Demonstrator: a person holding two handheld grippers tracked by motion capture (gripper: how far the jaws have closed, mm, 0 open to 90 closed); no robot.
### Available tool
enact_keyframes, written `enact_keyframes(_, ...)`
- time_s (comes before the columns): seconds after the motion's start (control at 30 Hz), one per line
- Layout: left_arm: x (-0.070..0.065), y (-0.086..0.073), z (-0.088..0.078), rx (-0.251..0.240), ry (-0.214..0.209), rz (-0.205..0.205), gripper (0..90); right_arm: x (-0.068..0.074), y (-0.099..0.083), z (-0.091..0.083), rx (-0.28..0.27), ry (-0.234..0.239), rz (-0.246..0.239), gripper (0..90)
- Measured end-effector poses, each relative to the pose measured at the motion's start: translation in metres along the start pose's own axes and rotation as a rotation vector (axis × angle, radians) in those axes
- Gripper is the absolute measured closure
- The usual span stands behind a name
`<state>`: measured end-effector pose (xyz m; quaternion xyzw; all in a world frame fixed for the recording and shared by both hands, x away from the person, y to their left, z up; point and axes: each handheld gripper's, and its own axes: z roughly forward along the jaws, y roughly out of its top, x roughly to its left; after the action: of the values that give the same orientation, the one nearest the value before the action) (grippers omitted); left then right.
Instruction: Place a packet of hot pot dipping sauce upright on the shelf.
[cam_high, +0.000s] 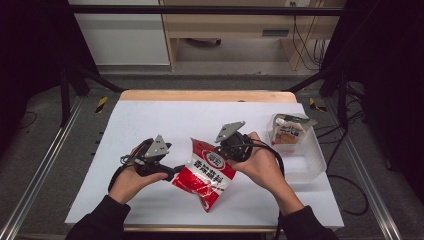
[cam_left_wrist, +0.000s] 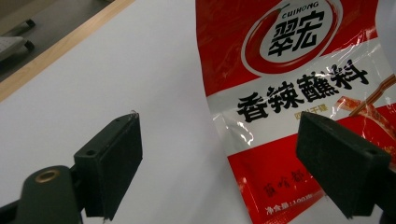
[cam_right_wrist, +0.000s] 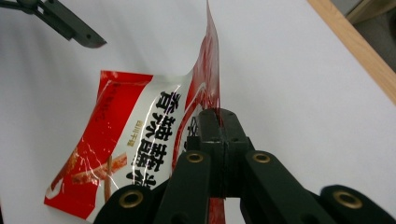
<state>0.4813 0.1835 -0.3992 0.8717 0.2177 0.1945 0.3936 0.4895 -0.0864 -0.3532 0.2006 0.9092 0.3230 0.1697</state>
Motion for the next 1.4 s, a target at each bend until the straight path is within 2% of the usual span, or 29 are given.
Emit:
enact_keyframes(0.27, 0.006, 0.007, -0.001, -0.011, 0.014, 0.002, 16.3, 0.000, 0.011, 0.002, -0.055, -0.009, -0.051, 90.0)
enact_keyframes(0.47, 0.010, 0.009, -0.002, -0.017, 0.020, -0.005, 18.4, 0.000, 0.016, 0.002, -0.064, -0.013, -0.069, 90.0)
enact_keyframes(1.0, 0.014, 0.017, -0.007, -0.033, 0.030, 0.009, 24.9, 0.006, 0.037, -0.001, -0.093, -0.008, -0.125, 90.0)
enact_keyframes(1.23, 0.019, 0.025, -0.006, -0.060, 0.014, 0.018, 32.9, 0.008, 0.044, -0.004, -0.099, 0.008, -0.151, 90.0)
enact_keyframes(1.3, 0.022, 0.028, -0.005, -0.068, 0.001, 0.029, 37.0, 0.009, 0.046, -0.004, -0.098, 0.010, -0.156, 90.0)
enact_keyframes(1.37, 0.024, 0.030, -0.004, -0.083, -0.018, 0.023, 41.6, 0.009, 0.047, -0.006, -0.102, 0.016, -0.158, 90.0)
enact_keyframes(1.4, 0.025, 0.031, -0.003, -0.081, -0.023, 0.035, 43.3, 0.009, 0.048, -0.007, -0.106, 0.017, -0.154, 90.0)
